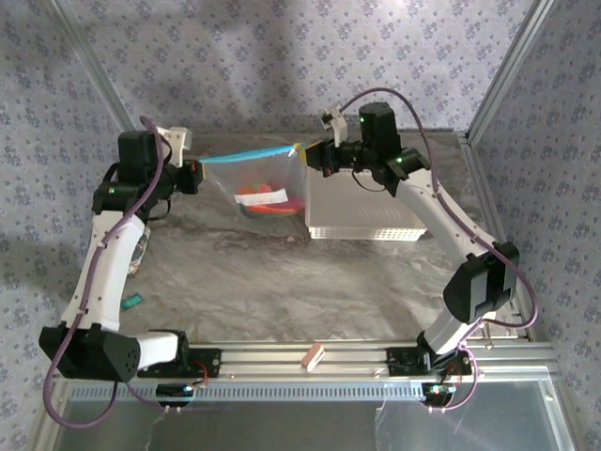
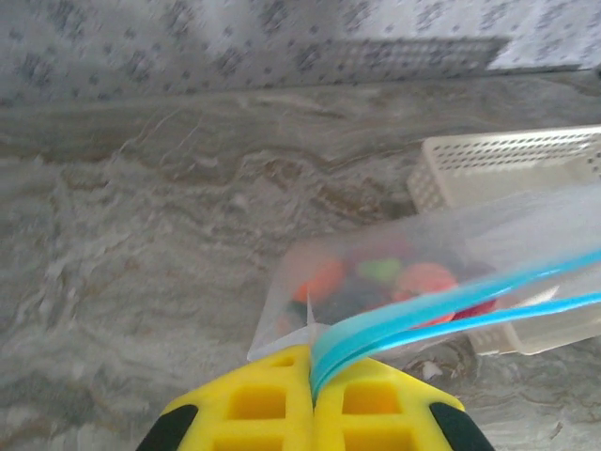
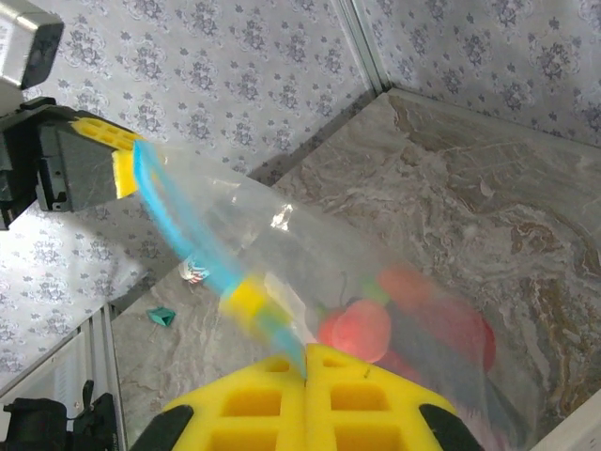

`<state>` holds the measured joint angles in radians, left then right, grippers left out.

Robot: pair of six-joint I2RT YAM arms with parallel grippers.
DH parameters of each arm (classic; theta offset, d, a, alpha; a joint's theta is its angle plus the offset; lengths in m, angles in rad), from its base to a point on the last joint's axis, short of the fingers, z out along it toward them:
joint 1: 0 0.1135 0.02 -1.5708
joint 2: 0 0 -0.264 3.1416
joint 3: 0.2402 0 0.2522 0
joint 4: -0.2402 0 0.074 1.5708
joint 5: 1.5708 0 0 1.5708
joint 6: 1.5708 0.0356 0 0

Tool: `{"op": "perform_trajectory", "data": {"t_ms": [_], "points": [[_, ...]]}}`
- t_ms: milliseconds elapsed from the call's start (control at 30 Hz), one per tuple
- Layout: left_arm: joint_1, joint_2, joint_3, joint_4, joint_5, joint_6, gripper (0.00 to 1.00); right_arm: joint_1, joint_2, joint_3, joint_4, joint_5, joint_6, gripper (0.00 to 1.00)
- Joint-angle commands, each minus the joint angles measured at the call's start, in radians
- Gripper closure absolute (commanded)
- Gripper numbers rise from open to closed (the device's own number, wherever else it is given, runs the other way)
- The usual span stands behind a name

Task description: Place the food in the zip-top bag and seal the zipper

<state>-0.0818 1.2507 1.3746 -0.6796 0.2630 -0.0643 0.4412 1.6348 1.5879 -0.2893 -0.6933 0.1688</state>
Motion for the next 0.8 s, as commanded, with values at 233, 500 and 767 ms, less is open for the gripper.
{"op": "perform_trajectory", "data": {"t_ms": [233,500,767], "points": [[0.056,0.106,-0.009,-0.022,-0.032,-0.017,1.00,-0.023,0.050,-0.097,0.101,-0.004,0.057,1.00],[0.055,0.121,0.031,-0.017,0.037,0.003,1.00,-0.019,-0.003,-0.216,0.296,-0.105,0.009,0.64],[0.055,0.147,0.088,-0.043,0.048,0.006,1.00,0.001,-0.115,-0.348,0.469,-0.181,-0.056,0.58]]}}
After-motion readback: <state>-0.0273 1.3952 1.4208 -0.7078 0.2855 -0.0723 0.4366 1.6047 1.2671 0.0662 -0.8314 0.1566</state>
